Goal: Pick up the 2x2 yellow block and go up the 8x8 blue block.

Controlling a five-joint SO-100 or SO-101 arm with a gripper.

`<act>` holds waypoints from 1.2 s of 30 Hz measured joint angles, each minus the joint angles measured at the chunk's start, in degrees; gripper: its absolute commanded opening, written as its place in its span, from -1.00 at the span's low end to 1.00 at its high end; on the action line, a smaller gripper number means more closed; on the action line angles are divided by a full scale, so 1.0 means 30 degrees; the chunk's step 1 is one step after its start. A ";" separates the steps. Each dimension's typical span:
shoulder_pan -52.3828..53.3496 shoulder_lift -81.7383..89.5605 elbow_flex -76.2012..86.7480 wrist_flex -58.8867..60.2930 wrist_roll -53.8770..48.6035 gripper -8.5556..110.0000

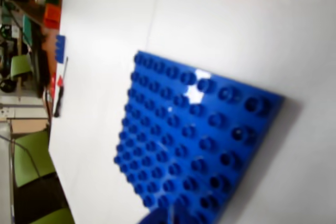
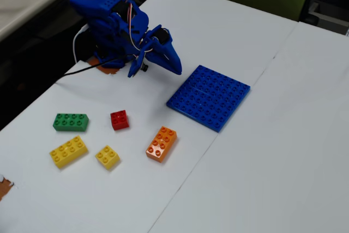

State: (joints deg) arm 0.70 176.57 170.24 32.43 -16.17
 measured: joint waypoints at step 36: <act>0.9873 -2.7891 -3.2139 1.6025 -2.1504 -0.72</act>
State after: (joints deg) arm 30.32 92.90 73.83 80.51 -80.68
